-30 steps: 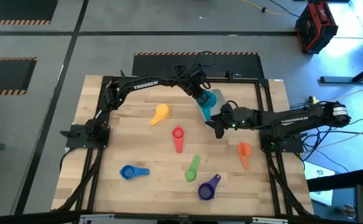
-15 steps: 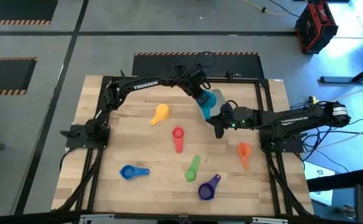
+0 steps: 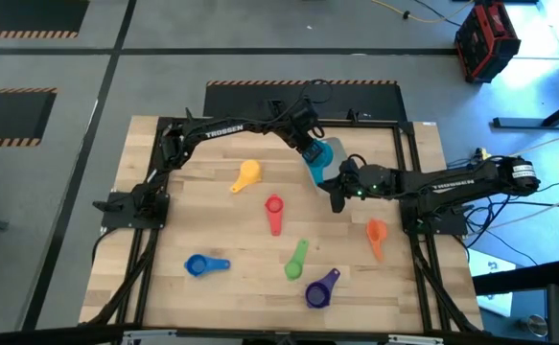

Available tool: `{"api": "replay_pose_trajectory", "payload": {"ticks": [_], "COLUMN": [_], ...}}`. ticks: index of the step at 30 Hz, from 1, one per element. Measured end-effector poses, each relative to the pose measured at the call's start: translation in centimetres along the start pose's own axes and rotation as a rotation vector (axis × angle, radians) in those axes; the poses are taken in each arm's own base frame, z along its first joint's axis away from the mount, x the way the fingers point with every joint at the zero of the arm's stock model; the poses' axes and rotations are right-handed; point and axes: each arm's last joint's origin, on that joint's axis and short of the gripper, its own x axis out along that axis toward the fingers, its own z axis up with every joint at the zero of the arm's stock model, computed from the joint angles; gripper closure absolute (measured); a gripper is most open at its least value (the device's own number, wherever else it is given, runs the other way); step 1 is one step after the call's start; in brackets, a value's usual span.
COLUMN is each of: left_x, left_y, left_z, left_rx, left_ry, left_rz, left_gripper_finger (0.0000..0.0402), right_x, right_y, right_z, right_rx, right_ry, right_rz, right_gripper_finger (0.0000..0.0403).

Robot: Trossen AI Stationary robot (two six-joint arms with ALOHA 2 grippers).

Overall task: Nest measuring cups in basket
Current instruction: Put the light blue measuring cup into the grey bin

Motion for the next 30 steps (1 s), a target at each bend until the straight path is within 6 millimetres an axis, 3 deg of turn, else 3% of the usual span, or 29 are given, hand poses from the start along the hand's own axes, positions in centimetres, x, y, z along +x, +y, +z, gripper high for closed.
{"api": "replay_pose_trajectory", "payload": {"ticks": [12, 17, 25, 30], "left_x": [0.0, -0.4, -4.2, -7.6], "left_y": [0.1, 0.1, 0.1, 0.1], "left_z": [0.0, -0.1, -0.5, -0.9], "left_rx": [0.008, 0.03, 0.137, 0.188], "left_ry": [-0.001, 0.015, 0.054, 0.058], "left_rz": [0.001, 0.007, 0.041, 0.112], "left_gripper_finger": [0.0311, 0.0304, 0.0307, 0.0307], "right_x": [0.0, 0.1, -0.1, -1.1], "right_y": [-0.1, -0.4, -1.7, -2.1], "right_z": [-0.1, 0.0, 0.5, 1.5], "right_rx": [0.0, 0.008, 0.057, 0.058], "right_ry": [0.012, 0.028, 0.082, 0.065], "right_rz": [-0.004, 0.001, 0.004, 0.043], "right_gripper_finger": [0.0391, 0.0391, 0.0391, 0.0391]}}
